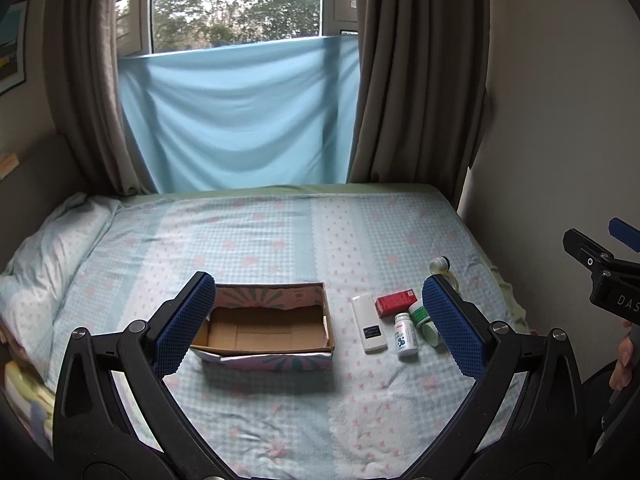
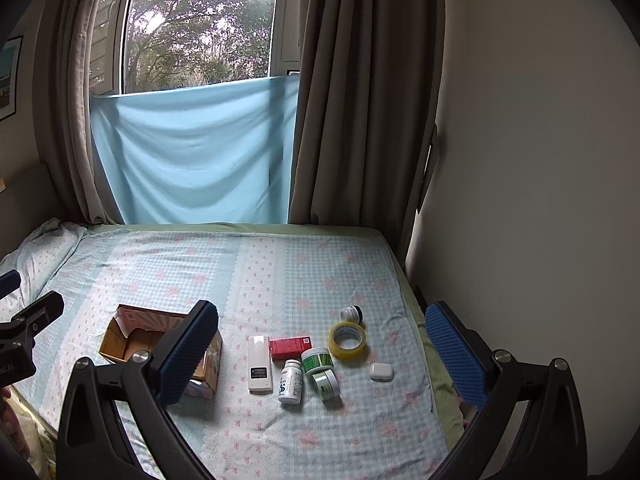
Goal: Organize rigid objects
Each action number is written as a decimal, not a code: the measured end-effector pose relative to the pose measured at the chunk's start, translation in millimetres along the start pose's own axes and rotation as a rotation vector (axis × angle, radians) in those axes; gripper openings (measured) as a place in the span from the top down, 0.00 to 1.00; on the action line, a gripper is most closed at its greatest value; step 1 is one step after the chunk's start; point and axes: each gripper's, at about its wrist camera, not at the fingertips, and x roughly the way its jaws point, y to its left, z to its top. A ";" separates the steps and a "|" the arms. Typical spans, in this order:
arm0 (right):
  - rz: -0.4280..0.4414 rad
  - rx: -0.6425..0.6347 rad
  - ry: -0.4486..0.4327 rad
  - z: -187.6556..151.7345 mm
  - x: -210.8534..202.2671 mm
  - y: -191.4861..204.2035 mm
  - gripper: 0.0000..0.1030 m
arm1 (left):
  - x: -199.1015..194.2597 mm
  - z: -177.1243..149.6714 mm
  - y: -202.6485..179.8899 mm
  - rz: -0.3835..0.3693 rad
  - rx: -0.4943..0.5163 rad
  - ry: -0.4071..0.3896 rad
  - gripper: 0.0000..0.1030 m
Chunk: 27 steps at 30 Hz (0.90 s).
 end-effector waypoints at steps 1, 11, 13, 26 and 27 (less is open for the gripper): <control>-0.006 0.005 0.006 -1.4 2.4 -1.1 0.00 | 5.4 0.4 1.4 0.000 0.014 0.009 0.00; -0.102 0.038 0.171 -36.2 35.0 -24.7 0.00 | 90.1 -10.0 -3.6 -0.088 0.120 0.156 0.00; -0.084 0.003 0.200 -42.3 44.5 -30.1 0.00 | 111.1 -10.8 -10.1 -0.112 0.132 0.196 0.00; 0.035 -0.055 0.438 -65.9 188.1 -44.5 0.00 | 283.6 -17.4 -94.9 -0.213 0.371 0.447 0.00; 0.050 -0.069 0.463 -69.4 203.3 -44.3 0.00 | 300.2 -19.6 -102.6 -0.220 0.395 0.465 0.00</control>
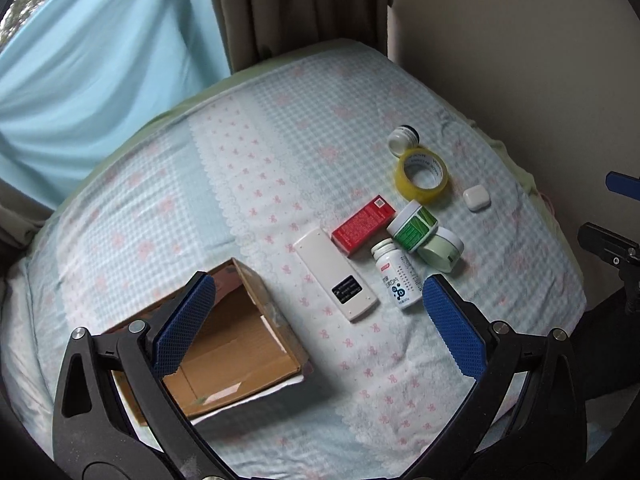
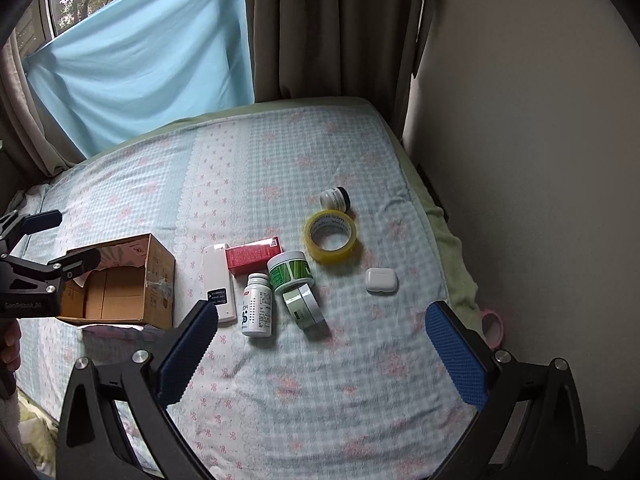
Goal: Organize rigid objects
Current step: 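Grasp the red box with the left tool while the right tool grasps the green-striped jar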
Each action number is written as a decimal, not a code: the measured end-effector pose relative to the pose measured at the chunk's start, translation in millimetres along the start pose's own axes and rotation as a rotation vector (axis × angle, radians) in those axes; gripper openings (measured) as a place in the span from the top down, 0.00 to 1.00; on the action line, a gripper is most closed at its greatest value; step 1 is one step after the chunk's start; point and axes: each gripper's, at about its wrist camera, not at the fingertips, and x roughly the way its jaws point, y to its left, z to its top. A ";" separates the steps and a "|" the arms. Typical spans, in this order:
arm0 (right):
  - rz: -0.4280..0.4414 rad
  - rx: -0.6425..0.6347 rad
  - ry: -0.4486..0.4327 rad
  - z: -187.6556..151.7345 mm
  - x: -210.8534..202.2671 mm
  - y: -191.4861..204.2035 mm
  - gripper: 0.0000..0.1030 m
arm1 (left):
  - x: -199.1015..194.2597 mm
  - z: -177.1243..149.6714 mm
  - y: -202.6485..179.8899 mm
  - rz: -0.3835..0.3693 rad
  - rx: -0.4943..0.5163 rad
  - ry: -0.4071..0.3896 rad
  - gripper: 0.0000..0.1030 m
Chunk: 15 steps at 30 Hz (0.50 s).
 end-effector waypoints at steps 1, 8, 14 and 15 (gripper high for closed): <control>0.009 -0.014 0.021 3.2 15.7 0.2 0.00 | 16.6 7.0 -2.1 -0.010 0.021 0.020 0.00; 0.066 -0.089 0.142 24.3 117.8 -3.1 0.00 | 136.0 48.2 -17.3 -0.086 0.159 0.169 0.00; 0.155 -0.104 0.260 33.7 195.9 -6.3 0.00 | 226.7 61.7 -37.6 -0.135 0.296 0.284 0.01; 0.161 -0.113 0.277 34.2 207.5 -6.0 0.00 | 239.4 62.5 -40.8 -0.143 0.310 0.304 0.02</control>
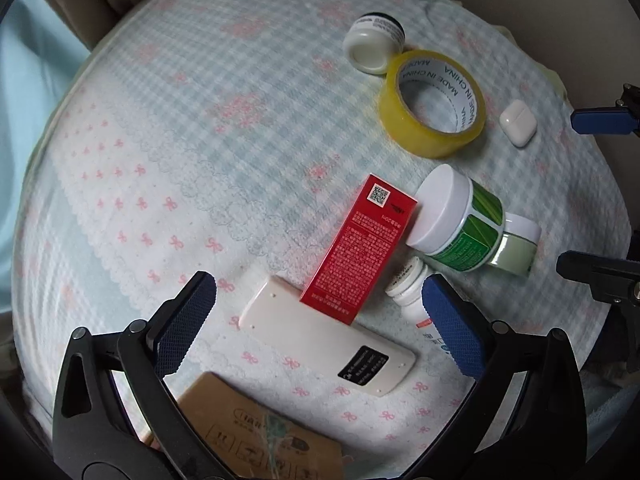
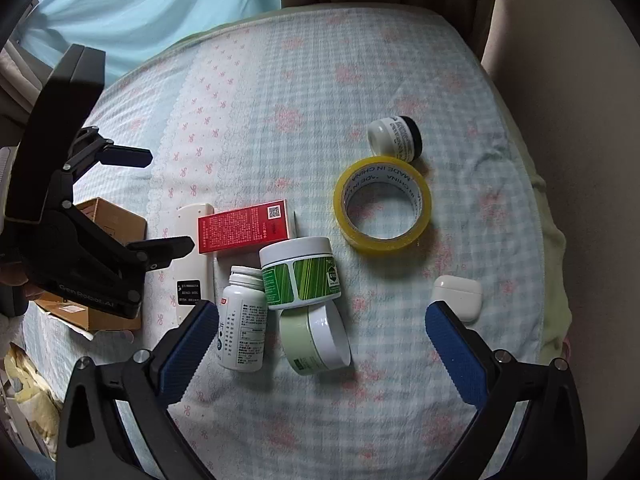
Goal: Organize rigid objects
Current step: 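Grasp the red box with the left tool while the right tool grasps the green-striped jar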
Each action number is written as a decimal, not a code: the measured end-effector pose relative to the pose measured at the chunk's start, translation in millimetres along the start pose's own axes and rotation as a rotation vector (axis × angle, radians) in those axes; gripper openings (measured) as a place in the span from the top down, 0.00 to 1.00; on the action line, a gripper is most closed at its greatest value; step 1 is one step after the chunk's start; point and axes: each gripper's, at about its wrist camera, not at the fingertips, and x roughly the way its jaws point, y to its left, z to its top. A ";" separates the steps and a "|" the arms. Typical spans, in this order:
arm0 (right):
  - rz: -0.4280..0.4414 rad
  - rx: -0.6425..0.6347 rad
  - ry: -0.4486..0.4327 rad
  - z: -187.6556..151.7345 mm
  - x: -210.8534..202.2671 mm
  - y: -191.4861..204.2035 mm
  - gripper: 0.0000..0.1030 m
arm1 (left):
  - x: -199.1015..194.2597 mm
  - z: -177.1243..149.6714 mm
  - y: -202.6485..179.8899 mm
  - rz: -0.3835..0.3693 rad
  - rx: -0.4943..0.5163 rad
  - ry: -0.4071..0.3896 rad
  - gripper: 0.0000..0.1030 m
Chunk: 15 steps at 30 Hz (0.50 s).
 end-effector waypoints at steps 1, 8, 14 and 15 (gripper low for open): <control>0.005 -0.008 0.020 2.2 11.5 -1.2 0.00 | 10.7 4.3 -0.8 -0.012 0.013 0.017 0.03; 0.056 -0.037 0.138 9.0 66.3 -4.4 0.01 | 57.6 16.1 -15.0 -0.044 0.122 0.089 0.05; 0.108 -0.047 0.187 11.8 86.8 -3.3 0.07 | 69.6 20.0 -21.7 -0.077 0.139 0.107 0.18; 0.113 -0.055 0.195 12.3 89.0 -2.4 0.10 | 69.8 20.5 -22.6 -0.087 0.138 0.108 0.21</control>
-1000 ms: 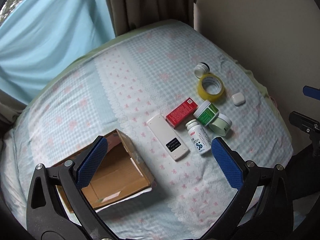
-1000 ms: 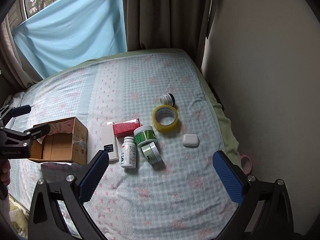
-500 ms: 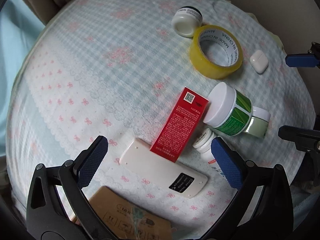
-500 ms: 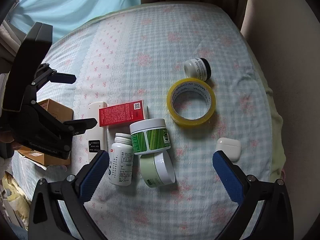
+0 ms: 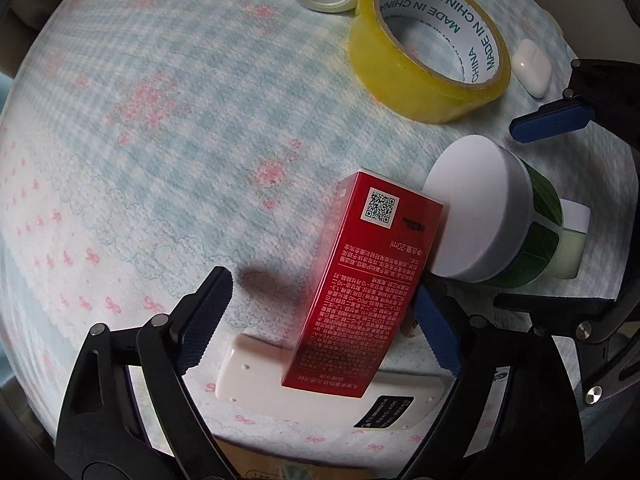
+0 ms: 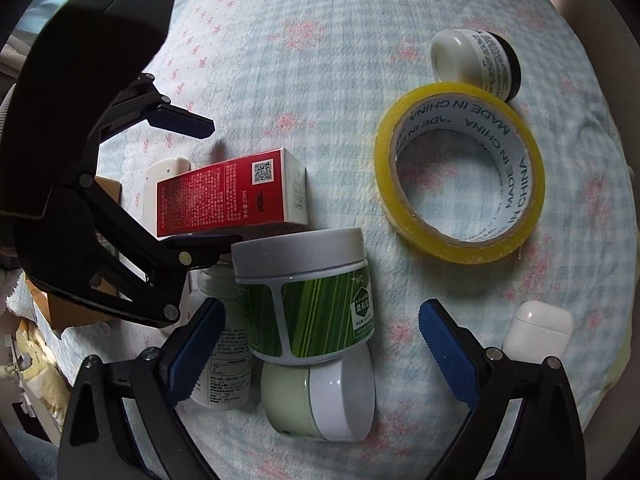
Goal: Organize rigid objects
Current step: 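Grasp the red box with the left tool while the right tool grasps the green-striped jar, then carry the red box and green-striped jar into the cardboard box and release both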
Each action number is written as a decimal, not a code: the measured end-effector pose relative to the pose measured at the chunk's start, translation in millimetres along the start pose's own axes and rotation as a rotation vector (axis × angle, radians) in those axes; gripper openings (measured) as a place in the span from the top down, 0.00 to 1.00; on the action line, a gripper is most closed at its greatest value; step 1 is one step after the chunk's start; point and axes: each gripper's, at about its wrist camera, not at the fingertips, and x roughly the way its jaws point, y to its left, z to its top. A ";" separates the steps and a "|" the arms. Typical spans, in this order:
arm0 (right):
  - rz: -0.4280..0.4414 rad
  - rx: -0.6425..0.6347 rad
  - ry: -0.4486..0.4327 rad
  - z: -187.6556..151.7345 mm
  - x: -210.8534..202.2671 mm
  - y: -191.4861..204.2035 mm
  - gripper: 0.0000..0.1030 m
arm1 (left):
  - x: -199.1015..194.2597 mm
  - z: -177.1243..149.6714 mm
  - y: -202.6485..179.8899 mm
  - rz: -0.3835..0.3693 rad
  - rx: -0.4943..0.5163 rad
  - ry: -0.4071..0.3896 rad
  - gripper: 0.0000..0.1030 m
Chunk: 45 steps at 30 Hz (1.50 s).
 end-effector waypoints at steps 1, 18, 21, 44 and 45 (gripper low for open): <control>0.004 -0.006 0.007 0.9 2.0 0.5 0.13 | 0.4 1.0 -0.6 -0.015 -0.001 0.003 0.24; 0.044 -0.001 0.016 2.7 -5.7 4.1 0.34 | 17.2 4.7 -37.6 -0.061 -0.067 -0.009 0.55; 0.035 0.011 0.000 1.1 -12.6 5.8 0.34 | 12.9 -0.1 -43.1 -0.053 -0.079 -0.014 0.56; -0.016 0.171 -0.205 -47.0 -123.7 30.9 0.35 | -73.8 -38.6 -94.8 -0.008 -0.392 -0.169 0.64; -0.020 0.167 -0.215 -51.7 -114.3 35.5 0.35 | -75.0 -41.9 -102.6 -0.005 -0.416 -0.176 0.64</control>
